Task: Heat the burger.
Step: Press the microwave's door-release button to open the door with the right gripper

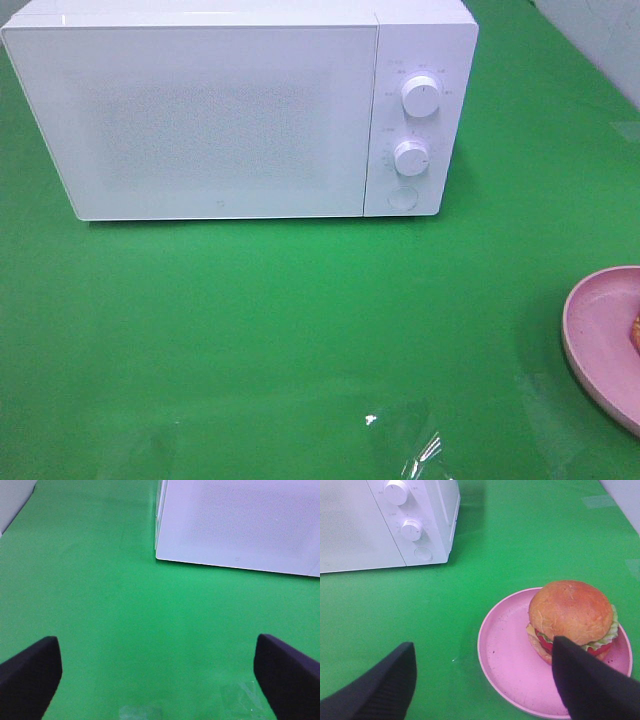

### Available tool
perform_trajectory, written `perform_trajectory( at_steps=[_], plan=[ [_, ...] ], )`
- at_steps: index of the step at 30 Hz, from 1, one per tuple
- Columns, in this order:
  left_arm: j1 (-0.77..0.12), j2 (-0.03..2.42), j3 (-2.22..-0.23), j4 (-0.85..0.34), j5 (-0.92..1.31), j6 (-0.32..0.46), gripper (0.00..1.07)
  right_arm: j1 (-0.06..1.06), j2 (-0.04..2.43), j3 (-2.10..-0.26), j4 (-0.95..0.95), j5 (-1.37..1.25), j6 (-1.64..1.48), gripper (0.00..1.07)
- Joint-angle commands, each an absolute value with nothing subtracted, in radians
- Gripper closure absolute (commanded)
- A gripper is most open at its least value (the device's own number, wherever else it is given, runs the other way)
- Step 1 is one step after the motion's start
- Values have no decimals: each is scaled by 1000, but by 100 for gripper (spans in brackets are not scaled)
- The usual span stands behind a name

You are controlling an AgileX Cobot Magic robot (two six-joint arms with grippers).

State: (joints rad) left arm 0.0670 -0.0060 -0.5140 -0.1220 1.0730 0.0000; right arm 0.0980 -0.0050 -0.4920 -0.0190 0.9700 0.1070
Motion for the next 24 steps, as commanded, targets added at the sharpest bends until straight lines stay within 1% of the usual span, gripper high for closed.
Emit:
perform_trajectory(
  at_steps=[1, 17, 24],
  plan=[
    [70, -22, -514, -125, 1065, -8, 10, 99, -29, -489, -16, 959, 98, 34],
    [70, -22, -514, -125, 1065, -8, 10, 99, -22, -505, -14, 946, 97, 34],
    [70, -22, -514, -125, 1065, -8, 10, 99, 85, -554, 15, 887, 98, 34]
  ],
)
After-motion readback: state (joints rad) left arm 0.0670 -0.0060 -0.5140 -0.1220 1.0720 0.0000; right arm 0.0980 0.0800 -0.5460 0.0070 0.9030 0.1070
